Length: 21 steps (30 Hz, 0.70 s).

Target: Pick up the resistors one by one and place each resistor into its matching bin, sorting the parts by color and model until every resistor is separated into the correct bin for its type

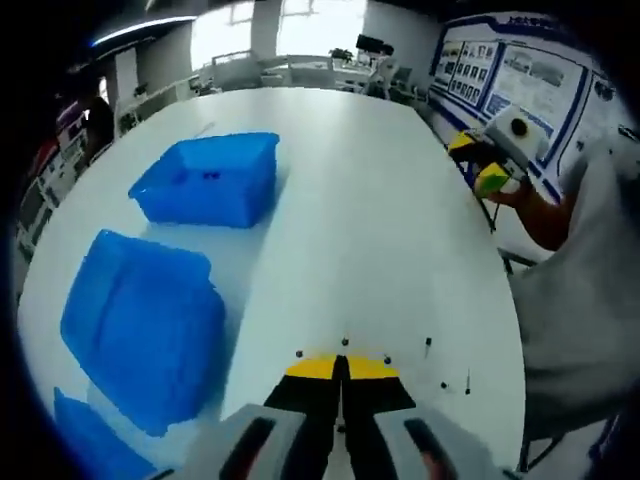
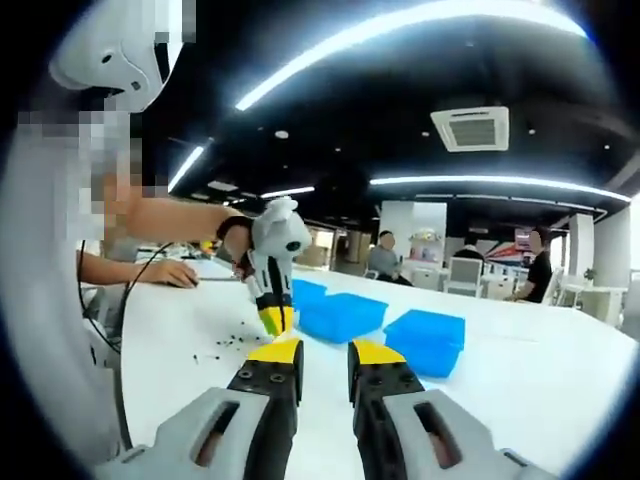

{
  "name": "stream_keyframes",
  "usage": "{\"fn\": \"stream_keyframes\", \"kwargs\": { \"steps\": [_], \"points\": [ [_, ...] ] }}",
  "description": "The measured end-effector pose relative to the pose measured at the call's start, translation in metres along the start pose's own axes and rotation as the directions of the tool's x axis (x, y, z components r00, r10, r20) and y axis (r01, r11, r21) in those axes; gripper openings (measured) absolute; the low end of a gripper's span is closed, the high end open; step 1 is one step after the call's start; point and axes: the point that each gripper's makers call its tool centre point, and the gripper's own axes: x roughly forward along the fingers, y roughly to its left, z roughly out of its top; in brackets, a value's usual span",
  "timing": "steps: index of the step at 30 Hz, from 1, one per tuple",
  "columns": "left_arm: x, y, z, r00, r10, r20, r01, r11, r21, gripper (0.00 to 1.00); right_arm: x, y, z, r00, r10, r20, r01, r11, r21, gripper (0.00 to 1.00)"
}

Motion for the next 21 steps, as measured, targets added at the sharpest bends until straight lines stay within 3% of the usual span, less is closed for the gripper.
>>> {"fn": "stream_keyframes", "kwargs": {
  "steps": [2, 4, 7, 11, 21],
  "points": [
    [-0.008, 0.006, -0.001, 1.0, 0.029, 0.006, -0.029, 1.0, -0.002, 0.04, 0.0, 0.0, -0.001, 1.0, -0.001, -0.001, 0.001, 1.0, 0.001, 0.2],
    [-0.006, 0.011, -0.008, 0.998, 0.062, -0.033, -0.062, 0.998, -0.008, 0.04, 0.001, 0.001, -0.001, 1.0, 0.001, -0.001, -0.001, 1.0, 0.004, 0.2],
    [0.004, 0.007, -0.014, 0.997, 0.043, -0.069, -0.044, 0.999, -0.014, 0.08, 0.002, 0.003, -0.004, 1.0, 0.007, -0.008, -0.007, 1.0, 0.005, 0.2],
    [0.017, 0.005, -0.027, 0.986, 0.042, -0.163, -0.042, 0.999, 0.008, 0.09, 0.003, 0.005, -0.006, 1.0, 0.012, -0.013, -0.012, 1.0, 0.002, 0.2],
    [0.022, 0.007, -0.029, 0.983, 0.037, -0.177, -0.037, 0.999, 0.007, 0.08, -0.003, 0.001, -0.009, 1.0, 0.007, -0.024, -0.007, 1.0, 0.003, 0.2]
  ]
}}
